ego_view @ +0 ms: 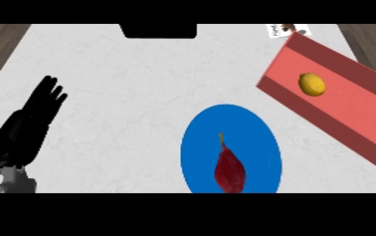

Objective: Pick the lemon from the plate and place it in the cardboard box

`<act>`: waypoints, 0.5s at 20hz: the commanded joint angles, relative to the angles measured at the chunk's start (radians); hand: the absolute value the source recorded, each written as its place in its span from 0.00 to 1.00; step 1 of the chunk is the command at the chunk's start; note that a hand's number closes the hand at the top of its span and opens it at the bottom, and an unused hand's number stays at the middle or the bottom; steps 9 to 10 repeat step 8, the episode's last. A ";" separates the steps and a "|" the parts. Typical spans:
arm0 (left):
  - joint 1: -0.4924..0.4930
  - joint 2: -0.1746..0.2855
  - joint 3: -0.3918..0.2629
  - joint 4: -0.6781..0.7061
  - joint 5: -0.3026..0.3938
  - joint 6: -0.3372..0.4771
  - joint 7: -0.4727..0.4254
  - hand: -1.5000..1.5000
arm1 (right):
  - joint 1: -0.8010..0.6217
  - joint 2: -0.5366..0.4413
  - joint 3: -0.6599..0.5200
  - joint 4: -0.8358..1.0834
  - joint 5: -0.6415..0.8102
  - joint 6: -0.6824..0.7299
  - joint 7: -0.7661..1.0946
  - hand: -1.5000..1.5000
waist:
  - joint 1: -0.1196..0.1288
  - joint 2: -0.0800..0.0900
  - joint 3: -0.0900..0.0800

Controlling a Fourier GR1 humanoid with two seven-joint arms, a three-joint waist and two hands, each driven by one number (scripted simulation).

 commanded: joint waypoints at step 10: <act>-0.043 -0.032 -0.037 -0.006 -0.032 0.040 0.020 0.50 | -0.043 -0.206 0.058 0.388 0.022 0.038 -0.299 0.00 | 0.009 0.003 0.001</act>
